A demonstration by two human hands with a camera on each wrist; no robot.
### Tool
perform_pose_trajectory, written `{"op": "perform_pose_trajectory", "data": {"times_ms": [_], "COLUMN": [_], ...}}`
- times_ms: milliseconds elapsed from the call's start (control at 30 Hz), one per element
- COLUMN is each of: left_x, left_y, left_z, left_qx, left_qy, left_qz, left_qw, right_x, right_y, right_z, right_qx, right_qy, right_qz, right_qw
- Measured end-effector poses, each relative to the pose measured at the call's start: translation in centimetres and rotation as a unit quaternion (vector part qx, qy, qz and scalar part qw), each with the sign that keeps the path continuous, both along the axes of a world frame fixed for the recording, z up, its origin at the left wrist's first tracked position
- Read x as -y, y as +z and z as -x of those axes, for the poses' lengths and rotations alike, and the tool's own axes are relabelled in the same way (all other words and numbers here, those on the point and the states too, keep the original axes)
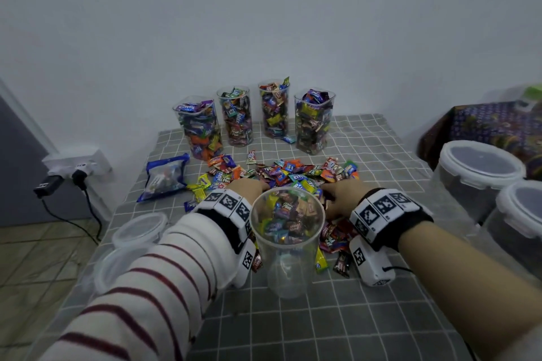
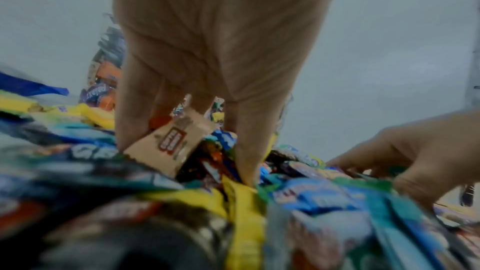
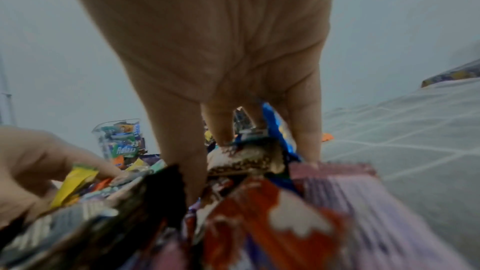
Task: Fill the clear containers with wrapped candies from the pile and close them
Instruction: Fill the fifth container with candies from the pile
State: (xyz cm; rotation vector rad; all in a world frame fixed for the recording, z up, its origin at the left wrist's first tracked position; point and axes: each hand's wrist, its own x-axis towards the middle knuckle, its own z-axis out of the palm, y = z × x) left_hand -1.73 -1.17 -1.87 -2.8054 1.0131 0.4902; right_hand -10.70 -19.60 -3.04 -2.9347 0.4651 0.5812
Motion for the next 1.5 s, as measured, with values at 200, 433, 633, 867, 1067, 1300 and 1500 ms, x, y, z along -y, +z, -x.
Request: {"op": "perform_pose_trajectory", "data": {"times_ms": [200,433,633,867,1067,1300,1500], "left_x": [-0.1,-1.7,-2.9,-4.4,-5.7,-6.2,-6.2], "left_y": [-0.1,0.2,1.1,3.0,3.8,4.4,5.0], "left_z": [0.1,0.6,1.4,3.0,5.4,7.3,8.2], "left_qx": [0.022,0.035,0.022,-0.014,-0.038,-0.039,-0.035], "left_qy": [0.052,0.111,0.18,0.193,0.181,0.172,0.157], "left_qz": [0.043,0.141,0.308,0.496,0.574,0.605,0.616], "left_qw": [0.997,0.983,0.934,0.847,0.798,0.776,0.771], "right_x": [-1.2,-0.8,-0.2,-1.0,-3.9,-8.0,-10.0], "right_y": [0.6,0.9,1.6,3.4,7.0,8.9,6.0], "right_z": [0.3,0.9,2.3,3.9,5.9,7.7,7.4], "right_qx": [0.064,0.097,0.178,0.283,0.385,0.5,0.476], "right_qy": [0.024,-0.005,-0.063,-0.069,-0.008,0.085,0.171], "right_qz": [0.008,-0.014,-0.075,-0.168,-0.215,-0.237,-0.223], "right_qw": [0.998,0.995,0.979,0.942,0.897,0.828,0.833]}}
